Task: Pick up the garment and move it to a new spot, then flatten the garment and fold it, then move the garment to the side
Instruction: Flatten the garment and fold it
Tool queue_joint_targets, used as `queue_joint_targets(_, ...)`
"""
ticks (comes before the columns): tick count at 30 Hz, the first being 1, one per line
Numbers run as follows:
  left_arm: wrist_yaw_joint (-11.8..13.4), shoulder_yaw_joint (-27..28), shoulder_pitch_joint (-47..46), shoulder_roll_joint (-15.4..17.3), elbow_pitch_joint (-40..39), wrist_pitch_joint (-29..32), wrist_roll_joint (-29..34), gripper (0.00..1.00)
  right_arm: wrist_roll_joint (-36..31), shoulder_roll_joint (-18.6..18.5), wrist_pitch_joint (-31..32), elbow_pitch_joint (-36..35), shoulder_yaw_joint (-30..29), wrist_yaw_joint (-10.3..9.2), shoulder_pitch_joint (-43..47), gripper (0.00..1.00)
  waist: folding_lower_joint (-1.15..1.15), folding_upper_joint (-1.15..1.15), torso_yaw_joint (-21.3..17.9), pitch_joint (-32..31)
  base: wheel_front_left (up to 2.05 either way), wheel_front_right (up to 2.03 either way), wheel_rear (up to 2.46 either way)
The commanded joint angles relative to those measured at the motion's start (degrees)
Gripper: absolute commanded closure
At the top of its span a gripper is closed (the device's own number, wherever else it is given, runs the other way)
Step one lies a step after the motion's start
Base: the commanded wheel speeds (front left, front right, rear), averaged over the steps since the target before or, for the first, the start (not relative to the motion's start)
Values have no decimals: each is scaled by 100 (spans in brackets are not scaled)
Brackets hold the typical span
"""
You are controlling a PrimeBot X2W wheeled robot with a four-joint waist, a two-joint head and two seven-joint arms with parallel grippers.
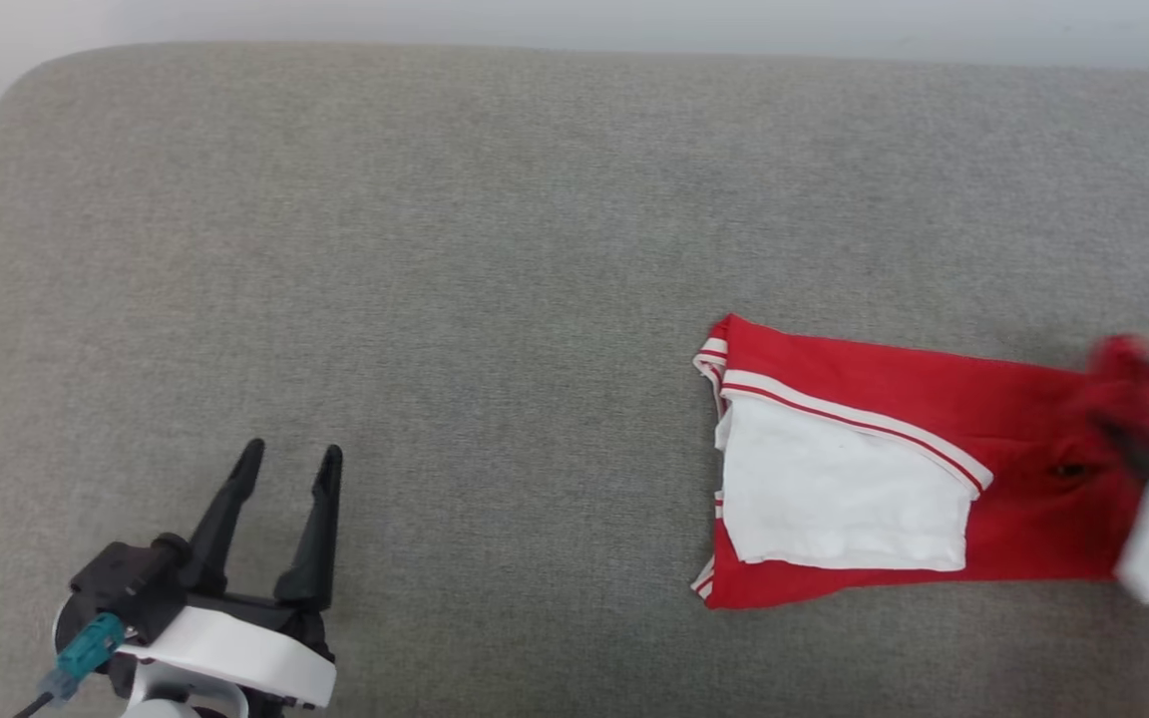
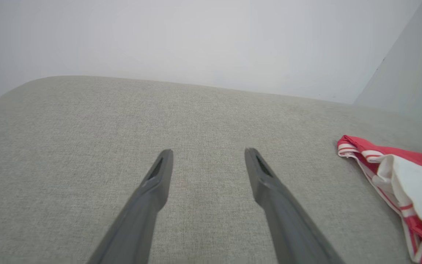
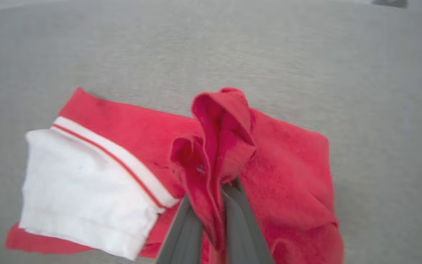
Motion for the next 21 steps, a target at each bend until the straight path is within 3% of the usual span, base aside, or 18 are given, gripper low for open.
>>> queue_joint_targets(1, 13, -31, -23, -13, 41, -10, -53, 0, -35, 88, 37, -143, 335, 0, 41, 100, 0, 0, 55, -18, 0, 0, 0)
queue_joint_targets(10, 13, -262, -145, -87, 94, -10, -140, 0, 5, 273, 39, -79, 2116, 0, -563, 100, 0, 0, 397, -4, 0, 0, 0)
queue_joint_targets(21, 13, -447, -258, -173, 225, -10, -130, 0, 28, 215, -171, 888, 2736, 0, -1044, 100, 0, 0, 833, 80, 0, 0, 0)
